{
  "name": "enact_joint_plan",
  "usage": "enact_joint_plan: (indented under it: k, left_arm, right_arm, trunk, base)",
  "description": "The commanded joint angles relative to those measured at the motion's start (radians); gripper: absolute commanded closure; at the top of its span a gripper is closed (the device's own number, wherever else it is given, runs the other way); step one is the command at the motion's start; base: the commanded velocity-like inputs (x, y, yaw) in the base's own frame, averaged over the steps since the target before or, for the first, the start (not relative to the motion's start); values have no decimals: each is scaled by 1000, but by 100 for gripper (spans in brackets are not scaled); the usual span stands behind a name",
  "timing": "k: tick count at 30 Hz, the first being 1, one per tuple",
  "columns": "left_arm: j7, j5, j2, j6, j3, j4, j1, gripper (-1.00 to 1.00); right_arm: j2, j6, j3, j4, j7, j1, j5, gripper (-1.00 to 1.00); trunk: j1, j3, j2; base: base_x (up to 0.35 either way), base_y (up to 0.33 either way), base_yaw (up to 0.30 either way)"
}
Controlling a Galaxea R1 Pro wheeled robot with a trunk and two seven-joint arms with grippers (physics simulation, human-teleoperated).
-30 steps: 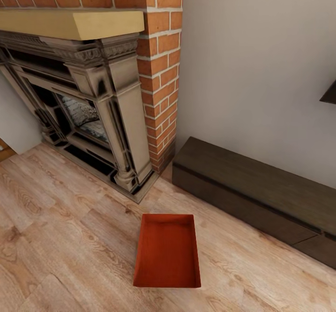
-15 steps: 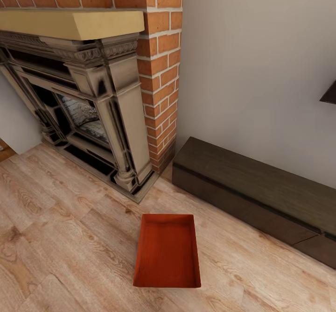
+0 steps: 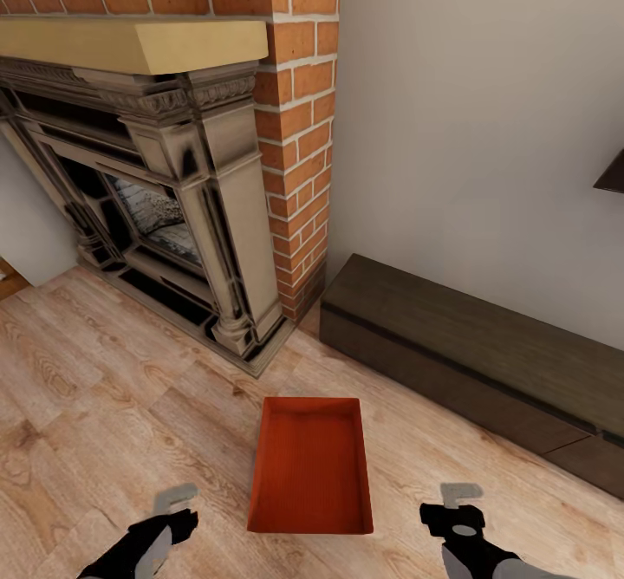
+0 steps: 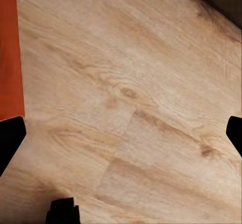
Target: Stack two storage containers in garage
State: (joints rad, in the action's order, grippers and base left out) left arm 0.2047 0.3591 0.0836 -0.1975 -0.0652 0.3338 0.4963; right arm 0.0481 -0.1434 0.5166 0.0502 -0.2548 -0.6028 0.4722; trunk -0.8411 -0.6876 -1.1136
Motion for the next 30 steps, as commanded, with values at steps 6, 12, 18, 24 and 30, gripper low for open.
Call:
enact_joint_plan:
  k: [6, 12, 18, 24, 30]
  left_arm:
    - [11, -103, -160, 6, -19, 33, 110, -100]
    - [12, -184, -219, 7, -20, 69, 114, -100]
    - [11, -200, -219, 9, -23, 77, 113, -100]
    - [11, -202, -219, 9, -24, 78, 113, -100]
    - [12, -202, -220, 9, -21, 77, 113, -100]
  right_arm:
    - [-116, -41, 8, 2, 3, -15, 8, -100]
    - [-131, -81, 18, 8, 8, -14, 1, -100]
    - [-133, -111, 19, 32, 10, -14, -7, -100]
    - [-135, -116, 20, 35, 11, -14, -16, -100]
    - [-135, -116, 19, 36, 14, -14, -15, -100]
  trunk:
    - [0, -1, 0]
    - [0, -1, 0]
    - [0, -1, 0]
    - [0, -1, 0]
    - [0, -1, 0]
  base:
    - [0, 0, 0]
    - [0, 0, 0]
    - [0, 0, 0]
    - [0, 0, 0]
    - [0, 0, 0]
